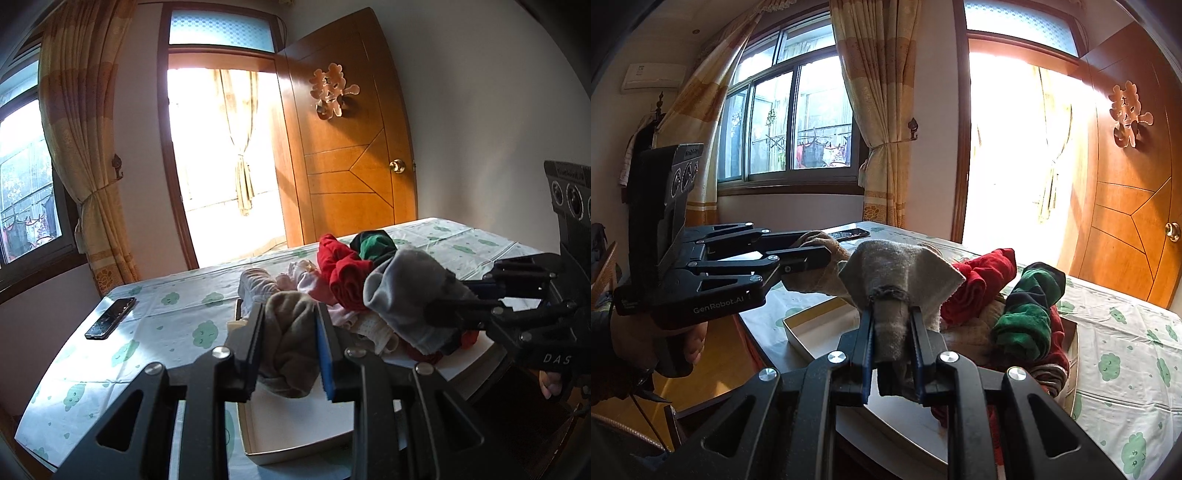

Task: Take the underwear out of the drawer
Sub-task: 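Carry both socks over the beige tray and lower them in, then open both tools to release the socks into the tray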

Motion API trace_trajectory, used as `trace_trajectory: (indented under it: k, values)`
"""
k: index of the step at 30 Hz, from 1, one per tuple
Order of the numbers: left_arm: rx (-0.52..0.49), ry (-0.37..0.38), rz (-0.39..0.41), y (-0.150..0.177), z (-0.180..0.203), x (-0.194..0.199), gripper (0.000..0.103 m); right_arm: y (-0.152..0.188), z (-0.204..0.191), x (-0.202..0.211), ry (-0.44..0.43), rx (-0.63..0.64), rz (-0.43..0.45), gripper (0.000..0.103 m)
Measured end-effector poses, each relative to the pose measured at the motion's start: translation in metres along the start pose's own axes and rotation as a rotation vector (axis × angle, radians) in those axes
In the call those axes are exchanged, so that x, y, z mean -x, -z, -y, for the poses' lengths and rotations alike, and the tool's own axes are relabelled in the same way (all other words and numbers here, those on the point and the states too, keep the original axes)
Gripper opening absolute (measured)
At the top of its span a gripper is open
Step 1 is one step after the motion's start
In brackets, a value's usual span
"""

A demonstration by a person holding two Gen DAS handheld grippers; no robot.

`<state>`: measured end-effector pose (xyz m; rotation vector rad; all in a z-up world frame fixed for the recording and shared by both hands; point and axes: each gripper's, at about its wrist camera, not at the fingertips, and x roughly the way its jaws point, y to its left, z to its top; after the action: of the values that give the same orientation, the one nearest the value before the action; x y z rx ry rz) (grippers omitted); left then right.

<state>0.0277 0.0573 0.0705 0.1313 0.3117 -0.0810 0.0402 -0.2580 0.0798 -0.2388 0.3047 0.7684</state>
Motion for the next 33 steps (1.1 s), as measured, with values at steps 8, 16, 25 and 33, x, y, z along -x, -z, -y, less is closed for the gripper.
trace_trajectory:
  k: [8,16,25,33]
  values:
    - [0.016,-0.027,-0.023,0.009,-0.007,-0.023,0.025,-0.002,-0.001,-0.032,0.001,-0.008,-0.059,0.019]
    - [0.017,-0.023,-0.079,0.022,-0.006,-0.039,0.025,0.008,0.001,-0.056,0.012,-0.021,-0.131,0.019]
    - [0.004,-0.009,-0.173,0.040,0.000,-0.056,0.032,0.027,0.007,-0.079,0.033,-0.047,-0.223,0.019]
    - [0.000,-0.026,-0.231,0.052,0.003,-0.063,0.055,0.029,0.003,-0.086,0.017,-0.046,-0.258,0.022]
